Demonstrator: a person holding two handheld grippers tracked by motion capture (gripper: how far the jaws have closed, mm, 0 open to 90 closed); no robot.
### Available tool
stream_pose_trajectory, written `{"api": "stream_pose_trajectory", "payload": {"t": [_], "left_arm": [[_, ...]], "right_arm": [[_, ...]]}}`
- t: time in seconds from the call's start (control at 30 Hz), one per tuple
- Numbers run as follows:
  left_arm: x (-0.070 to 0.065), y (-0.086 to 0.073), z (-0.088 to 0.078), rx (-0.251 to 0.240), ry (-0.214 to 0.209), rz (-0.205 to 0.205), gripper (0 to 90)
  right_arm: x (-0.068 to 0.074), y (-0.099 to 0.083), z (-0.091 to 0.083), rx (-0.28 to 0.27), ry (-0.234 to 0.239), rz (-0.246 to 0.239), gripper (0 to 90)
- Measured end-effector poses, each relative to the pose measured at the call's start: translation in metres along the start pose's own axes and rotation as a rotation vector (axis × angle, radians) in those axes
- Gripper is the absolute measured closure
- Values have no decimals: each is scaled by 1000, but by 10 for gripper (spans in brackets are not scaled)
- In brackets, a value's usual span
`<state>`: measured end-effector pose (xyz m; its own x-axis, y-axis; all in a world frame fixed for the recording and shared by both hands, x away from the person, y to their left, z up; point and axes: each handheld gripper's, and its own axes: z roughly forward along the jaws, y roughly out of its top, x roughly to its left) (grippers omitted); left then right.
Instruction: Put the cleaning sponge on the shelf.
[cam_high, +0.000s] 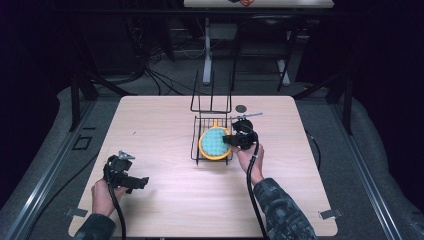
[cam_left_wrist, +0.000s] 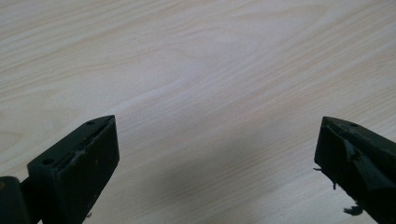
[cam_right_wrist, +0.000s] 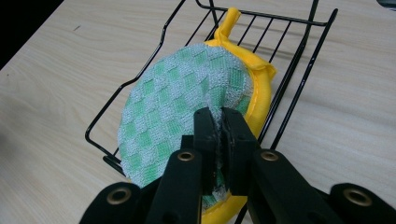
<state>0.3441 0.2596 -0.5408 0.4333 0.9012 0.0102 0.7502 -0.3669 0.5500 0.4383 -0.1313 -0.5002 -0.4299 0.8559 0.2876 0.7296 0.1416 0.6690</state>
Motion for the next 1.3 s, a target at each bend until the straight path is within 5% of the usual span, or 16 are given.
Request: {"api": "stream_pose_trajectory", "payload": {"t": [0.37,0.8,1.3], "left_arm": [[-1,0,2,9,2,7,0],[-1,0,2,16,-1,10,0],[-2,0,3,25,-1,24,0]], "right_arm": [[-2,-4,11,-20,-22,43,850],[3,-5,21,3,-44,40,791],[7,-1,4,13,25,-72,376]]}}
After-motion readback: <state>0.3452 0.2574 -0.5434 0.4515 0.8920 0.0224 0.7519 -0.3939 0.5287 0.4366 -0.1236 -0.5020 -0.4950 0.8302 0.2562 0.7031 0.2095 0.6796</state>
